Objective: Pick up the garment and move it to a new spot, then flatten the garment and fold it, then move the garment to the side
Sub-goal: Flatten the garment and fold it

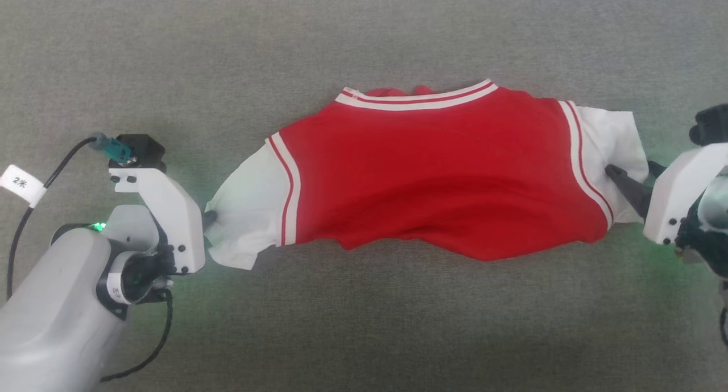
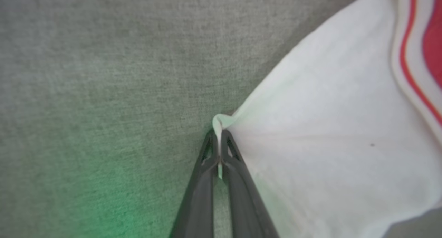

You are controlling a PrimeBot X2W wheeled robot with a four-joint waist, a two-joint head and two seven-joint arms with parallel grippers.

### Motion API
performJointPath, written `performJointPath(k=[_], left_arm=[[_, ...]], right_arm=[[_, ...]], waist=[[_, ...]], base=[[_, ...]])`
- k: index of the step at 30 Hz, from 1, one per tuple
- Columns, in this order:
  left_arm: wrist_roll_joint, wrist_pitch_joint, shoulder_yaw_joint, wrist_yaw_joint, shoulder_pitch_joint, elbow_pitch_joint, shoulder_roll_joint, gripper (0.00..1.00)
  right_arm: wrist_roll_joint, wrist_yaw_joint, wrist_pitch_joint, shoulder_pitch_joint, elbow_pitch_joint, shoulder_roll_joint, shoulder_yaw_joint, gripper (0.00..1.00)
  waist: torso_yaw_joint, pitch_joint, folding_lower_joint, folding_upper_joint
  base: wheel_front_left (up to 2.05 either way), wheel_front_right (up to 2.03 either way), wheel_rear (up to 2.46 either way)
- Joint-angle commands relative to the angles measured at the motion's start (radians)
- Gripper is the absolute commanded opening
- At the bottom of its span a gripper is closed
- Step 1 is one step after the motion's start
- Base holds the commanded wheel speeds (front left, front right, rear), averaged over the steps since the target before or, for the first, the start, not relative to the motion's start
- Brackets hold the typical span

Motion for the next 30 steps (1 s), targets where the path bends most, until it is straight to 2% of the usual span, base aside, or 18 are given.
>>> performJointPath(k=[1, 2, 8, 18, 26, 30], left_arm=[[0.009, 0.008, -0.052, 0.003, 0.056, 0.060, -0.046, 0.00], [0.010, 0.006, -0.053, -0.001, 0.053, 0.065, -0.048, 0.00], [0.028, -0.029, -0.039, -0.022, 0.000, 0.072, -0.039, 0.00], [0.086, -0.082, -0.008, -0.061, -0.197, 0.028, 0.010, 0.00], [0.130, -0.124, 0.000, -0.100, -0.374, 0.058, 0.006, 0.00], [0.143, -0.160, 0.013, -0.119, -0.464, 0.096, -0.003, 0.00]], right_arm=[[0.009, 0.001, 0.032, 0.013, 0.027, 0.012, 0.041, 0.20], [0.019, 0.001, 0.047, 0.012, 0.034, 0.005, 0.059, 0.00], [0.075, 0.000, 0.030, -0.046, 0.045, -0.025, 0.089, 0.00], [0.050, 0.000, -0.067, -0.180, -0.014, -0.040, 0.075, 0.00], [-0.003, 0.000, -0.132, -0.311, -0.002, -0.002, 0.067, 0.00], [-0.039, 0.000, -0.183, -0.385, 0.017, 0.046, 0.059, 0.00]], waist=[[0.006, 0.003, 0.0000, -0.0001], [0.009, 0.003, 0.0000, -0.0001], [0.021, -0.031, 0.0000, -0.0001], [0.037, -0.188, 0.0000, -0.0001], [0.043, -0.287, 0.0000, -0.0001], [0.044, -0.327, 0.0000, -0.0001]], base=[[0.00, 0.00, 0.00], [0.00, 0.00, 0.00], [0.00, 0.00, 0.00], [0.00, 0.00, 0.00], [0.00, 0.00, 0.00], [0.00, 0.00, 0.00]])
